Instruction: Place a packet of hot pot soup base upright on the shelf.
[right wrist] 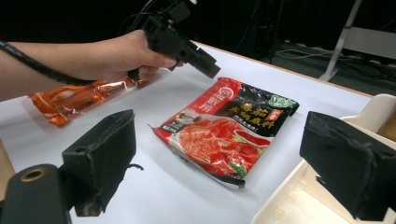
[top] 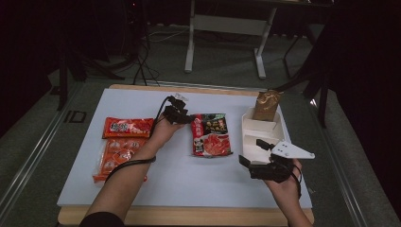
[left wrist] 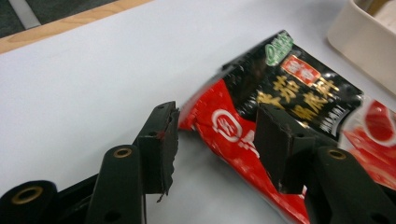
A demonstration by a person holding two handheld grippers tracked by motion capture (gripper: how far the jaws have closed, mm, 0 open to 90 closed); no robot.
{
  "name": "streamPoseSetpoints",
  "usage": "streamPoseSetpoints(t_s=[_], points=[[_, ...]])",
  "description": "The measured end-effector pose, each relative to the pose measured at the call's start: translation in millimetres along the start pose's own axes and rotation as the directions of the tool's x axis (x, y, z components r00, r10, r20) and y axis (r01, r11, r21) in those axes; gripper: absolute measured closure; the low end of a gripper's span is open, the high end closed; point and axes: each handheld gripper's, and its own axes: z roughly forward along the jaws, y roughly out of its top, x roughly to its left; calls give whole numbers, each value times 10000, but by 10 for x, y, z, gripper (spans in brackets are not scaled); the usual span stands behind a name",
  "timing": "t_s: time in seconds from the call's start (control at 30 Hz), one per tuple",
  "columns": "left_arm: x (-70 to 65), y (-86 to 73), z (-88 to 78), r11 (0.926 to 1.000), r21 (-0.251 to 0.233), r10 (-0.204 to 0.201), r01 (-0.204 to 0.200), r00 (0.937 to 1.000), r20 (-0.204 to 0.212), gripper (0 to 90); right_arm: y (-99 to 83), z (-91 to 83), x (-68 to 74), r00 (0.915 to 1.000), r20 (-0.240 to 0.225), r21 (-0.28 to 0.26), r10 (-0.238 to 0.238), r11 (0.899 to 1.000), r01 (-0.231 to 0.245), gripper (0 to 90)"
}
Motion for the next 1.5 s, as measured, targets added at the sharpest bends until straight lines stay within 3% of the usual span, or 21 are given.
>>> streamPoseSetpoints(t_s=[0.07, 0.27, 0.47, 0.7, 0.9, 0.93, 1.0, 1.07, 1.17, 1.5], points=[[26, 17, 46, 10000, -61, -5, 5, 9999, 111, 460, -6, 1, 6, 10000, 9, 9, -27, 10000, 27, 106], [22, 54, 190, 9992, 295, 283, -280, 9996, -99, 438, -21, 27, 8, 9999, -91, 110, -51, 9999, 52, 107], [87, 17, 325, 9983, 589, 41, -30, 9998, -184, 432, -32, 41, 22, 9998, -115, 191, -132, 9997, 134, 107], [93, -52, 459, 9948, 967, -343, 311, 9989, 318, 445, -42, 53, 11, 9999, -106, 238, -99, 9997, 102, 107], [47, -51, 499, 9923, 1172, -480, 396, 9964, 704, 558, -45, 62, 11, 9999, -81, 303, -126, 9995, 129, 107], [31, -52, 506, 9922, 1178, -488, 399, 9961, 737, 615, -45, 63, 9, 9999, -71, 318, -127, 9994, 129, 107], [20, -41, 505, 9903, 1306, -570, 478, 9961, 674, 649, -46, 66, 6, 10000, -31, 358, -82, 9993, 83, 107], [11, -27, 500, 9885, 1410, -625, 543, 9965, 546, 758, -47, 70, -1, 10000, -11, 390, -41, 9992, 41, 107], [-14, 3, 469, 9881, 1436, -616, 542, 9970, 473, 815, -47, 73, -5, 10000, 5, 412, -9, 9992, 9, 108], [-108, 60, 303, 9932, 1119, -360, 322, 9989, 315, 865, -40, 68, -8, 10000, 92, 398, 30, 9992, -34, 108]])
